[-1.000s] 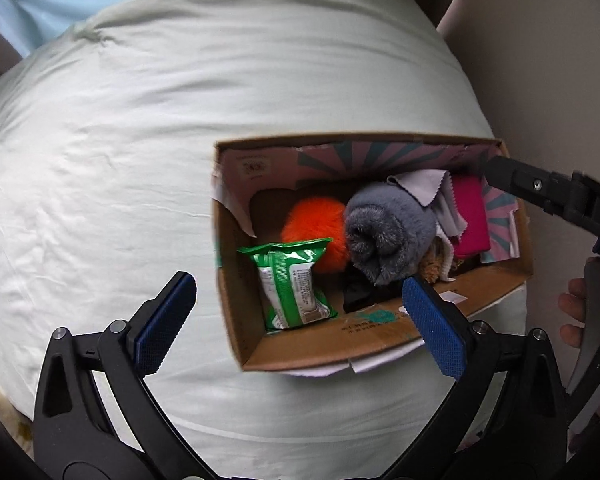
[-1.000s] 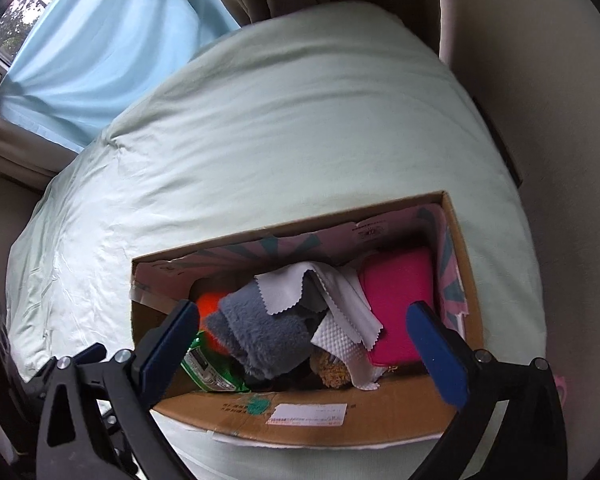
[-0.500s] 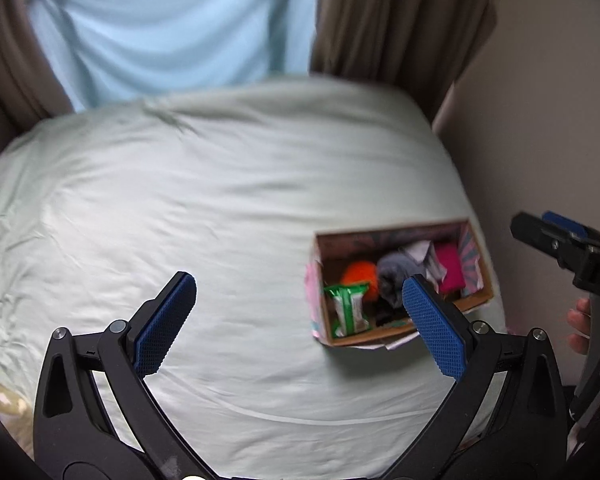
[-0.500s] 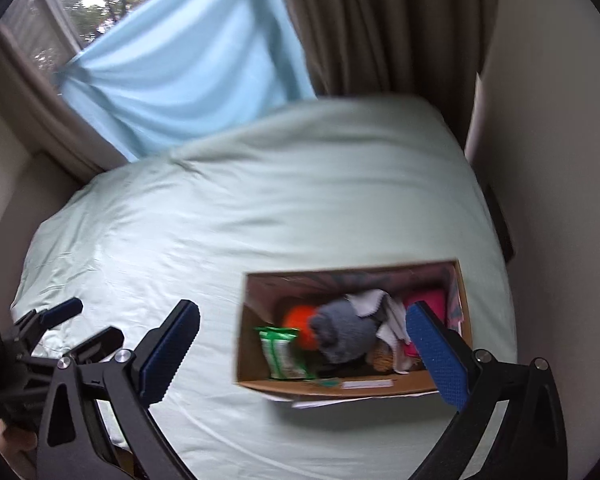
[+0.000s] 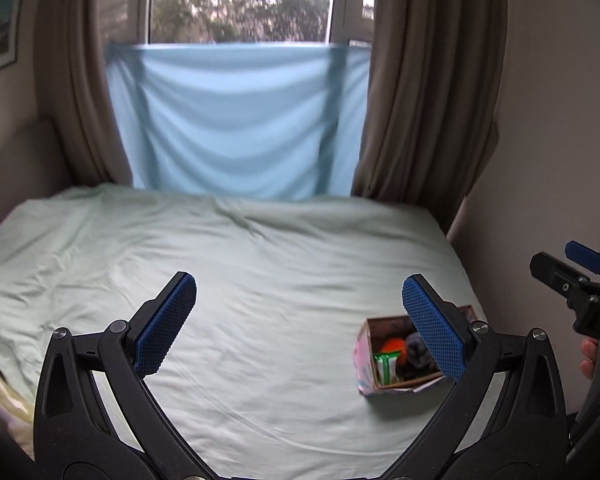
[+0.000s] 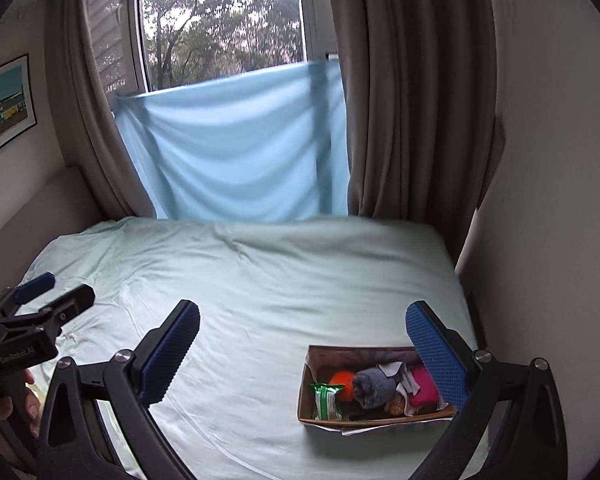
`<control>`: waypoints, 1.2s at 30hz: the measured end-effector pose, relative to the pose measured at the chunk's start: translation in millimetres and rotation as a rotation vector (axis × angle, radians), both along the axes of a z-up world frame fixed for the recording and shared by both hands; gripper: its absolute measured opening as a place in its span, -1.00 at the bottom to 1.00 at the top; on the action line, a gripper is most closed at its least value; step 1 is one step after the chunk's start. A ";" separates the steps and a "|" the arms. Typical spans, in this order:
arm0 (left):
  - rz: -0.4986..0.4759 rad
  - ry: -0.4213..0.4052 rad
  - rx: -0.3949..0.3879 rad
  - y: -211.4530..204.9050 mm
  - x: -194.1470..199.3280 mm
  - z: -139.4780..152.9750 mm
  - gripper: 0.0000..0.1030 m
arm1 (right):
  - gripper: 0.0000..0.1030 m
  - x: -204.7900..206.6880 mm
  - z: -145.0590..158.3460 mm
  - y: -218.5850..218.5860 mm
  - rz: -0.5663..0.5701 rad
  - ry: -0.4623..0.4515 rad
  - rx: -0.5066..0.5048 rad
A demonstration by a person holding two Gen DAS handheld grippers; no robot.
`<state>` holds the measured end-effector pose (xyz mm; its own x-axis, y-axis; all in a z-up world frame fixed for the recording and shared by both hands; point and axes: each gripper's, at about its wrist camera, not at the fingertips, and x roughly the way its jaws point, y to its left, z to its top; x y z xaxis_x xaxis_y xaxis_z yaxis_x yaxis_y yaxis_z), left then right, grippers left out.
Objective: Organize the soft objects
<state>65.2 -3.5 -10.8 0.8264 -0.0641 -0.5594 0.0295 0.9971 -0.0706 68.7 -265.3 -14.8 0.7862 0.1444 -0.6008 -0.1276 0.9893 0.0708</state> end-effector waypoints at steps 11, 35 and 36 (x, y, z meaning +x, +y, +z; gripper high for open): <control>-0.012 -0.097 0.034 9.7 -33.2 14.8 0.99 | 0.99 -29.4 10.9 14.5 -0.061 -0.056 -0.020; -0.010 -0.123 0.050 8.6 -47.9 18.0 0.99 | 0.99 -41.1 19.6 19.9 -0.089 -0.094 -0.032; -0.011 -0.123 0.049 7.7 -47.8 17.5 0.99 | 0.99 -41.6 20.0 19.6 -0.091 -0.095 -0.033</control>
<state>17.3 4.1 6.7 0.8884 -0.0486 -0.4565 0.0457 0.9988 -0.0174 27.1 -245.7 5.2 0.8490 0.0509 -0.5259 -0.0414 0.9987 0.0298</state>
